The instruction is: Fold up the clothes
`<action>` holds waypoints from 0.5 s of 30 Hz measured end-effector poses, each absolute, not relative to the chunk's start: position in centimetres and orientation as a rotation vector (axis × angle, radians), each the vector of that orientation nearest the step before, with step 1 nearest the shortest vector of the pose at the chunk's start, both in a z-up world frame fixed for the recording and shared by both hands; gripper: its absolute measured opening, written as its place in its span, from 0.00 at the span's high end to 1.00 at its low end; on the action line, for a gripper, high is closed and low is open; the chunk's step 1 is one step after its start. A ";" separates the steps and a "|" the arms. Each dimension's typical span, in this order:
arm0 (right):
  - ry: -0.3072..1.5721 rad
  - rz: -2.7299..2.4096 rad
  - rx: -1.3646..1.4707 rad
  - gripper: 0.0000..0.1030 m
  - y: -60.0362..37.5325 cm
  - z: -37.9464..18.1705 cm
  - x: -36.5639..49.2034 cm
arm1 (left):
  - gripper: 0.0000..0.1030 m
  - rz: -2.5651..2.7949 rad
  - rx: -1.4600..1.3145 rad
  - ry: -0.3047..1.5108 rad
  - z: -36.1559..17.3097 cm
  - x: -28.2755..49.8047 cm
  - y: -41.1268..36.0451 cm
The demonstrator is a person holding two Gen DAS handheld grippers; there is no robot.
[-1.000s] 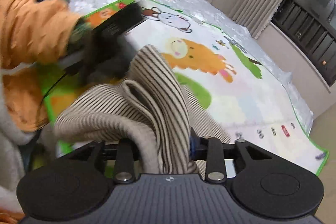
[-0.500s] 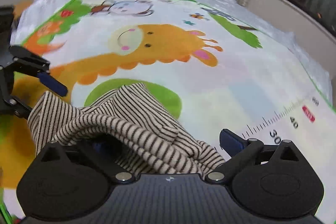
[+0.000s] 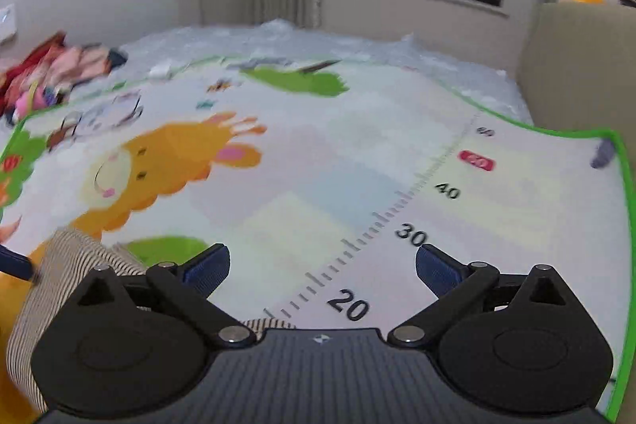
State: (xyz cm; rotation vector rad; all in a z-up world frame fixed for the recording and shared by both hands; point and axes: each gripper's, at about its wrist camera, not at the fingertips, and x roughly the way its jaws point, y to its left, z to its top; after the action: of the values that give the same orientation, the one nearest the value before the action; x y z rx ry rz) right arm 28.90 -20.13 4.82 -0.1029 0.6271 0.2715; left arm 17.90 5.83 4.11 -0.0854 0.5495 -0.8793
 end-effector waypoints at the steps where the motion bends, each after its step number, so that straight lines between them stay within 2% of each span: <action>1: 0.582 0.279 -0.085 0.03 -20.5 5.3 27.6 | 0.08 -0.847 -0.065 0.568 3.7 18.6 5.1; 2: 0.536 0.286 -0.067 0.05 -21.0 5.9 26.3 | 0.11 -0.815 -0.044 0.586 3.4 19.4 4.3; 3: 0.491 0.293 -0.049 0.20 -21.4 6.4 25.0 | 0.14 -0.779 -0.033 0.604 3.0 20.2 3.7; 4: 0.450 0.308 -0.032 0.33 -21.8 6.9 23.7 | 0.22 -0.740 -0.030 0.622 2.6 21.1 3.4; 5: 0.429 0.345 -0.016 0.58 -22.1 7.1 22.4 | 0.29 -0.706 -0.031 0.636 2.2 22.0 3.1; 6: 0.423 0.380 0.002 0.63 -22.3 7.0 21.3 | 0.27 -0.675 -0.036 0.646 1.9 22.8 3.0; 11: 0.551 0.403 0.014 0.63 -20.6 2.8 20.9 | 0.24 -0.602 -0.036 0.680 0.5 25.1 3.0; 13: 0.653 0.361 0.051 0.62 -20.3 -0.3 23.0 | 0.23 -0.598 -0.026 0.686 0.6 25.0 3.3; 15: 0.654 0.343 0.104 0.59 -20.9 -2.0 23.8 | 0.26 -0.583 0.016 0.677 1.2 24.5 3.1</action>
State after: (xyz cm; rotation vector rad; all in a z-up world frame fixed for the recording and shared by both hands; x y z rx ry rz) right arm 23.82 -20.86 -2.02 0.1037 0.6539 0.3432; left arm 24.51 3.09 1.16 0.0157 0.6769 -0.5832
